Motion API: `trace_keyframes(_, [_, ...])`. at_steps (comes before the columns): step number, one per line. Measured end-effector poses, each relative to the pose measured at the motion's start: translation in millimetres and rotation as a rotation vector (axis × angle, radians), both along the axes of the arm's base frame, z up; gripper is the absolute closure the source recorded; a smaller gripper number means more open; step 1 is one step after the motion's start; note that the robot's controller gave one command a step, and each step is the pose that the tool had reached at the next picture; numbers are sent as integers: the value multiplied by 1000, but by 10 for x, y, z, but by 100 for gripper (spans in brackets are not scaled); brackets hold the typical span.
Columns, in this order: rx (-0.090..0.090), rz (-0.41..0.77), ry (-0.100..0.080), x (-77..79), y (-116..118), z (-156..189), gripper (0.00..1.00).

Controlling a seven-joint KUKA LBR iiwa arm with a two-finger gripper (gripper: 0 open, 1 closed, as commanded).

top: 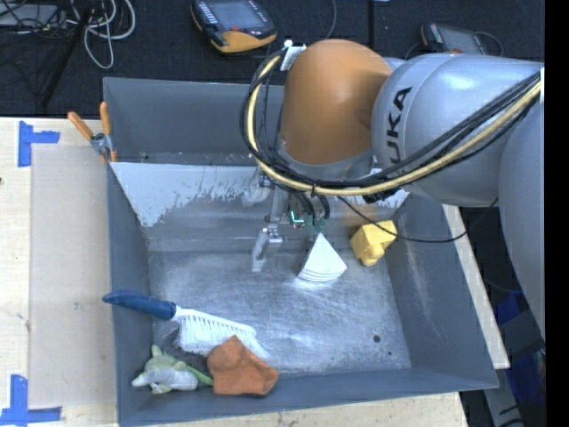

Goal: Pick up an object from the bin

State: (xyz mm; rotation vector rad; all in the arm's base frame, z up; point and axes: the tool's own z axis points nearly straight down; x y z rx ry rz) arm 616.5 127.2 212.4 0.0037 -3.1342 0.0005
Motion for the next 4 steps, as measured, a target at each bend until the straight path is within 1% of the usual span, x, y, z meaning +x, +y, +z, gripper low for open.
trace_keyframes(1, [1,-2,-7,16,-5,37,0])
trace_keyframes(2, [0,20,-12,-91,487,-350,0])
trace_keyframes(3, [0,61,2,-141,739,-146,0])
trace_keyframes(4, [2,147,-10,-208,178,-96,0])
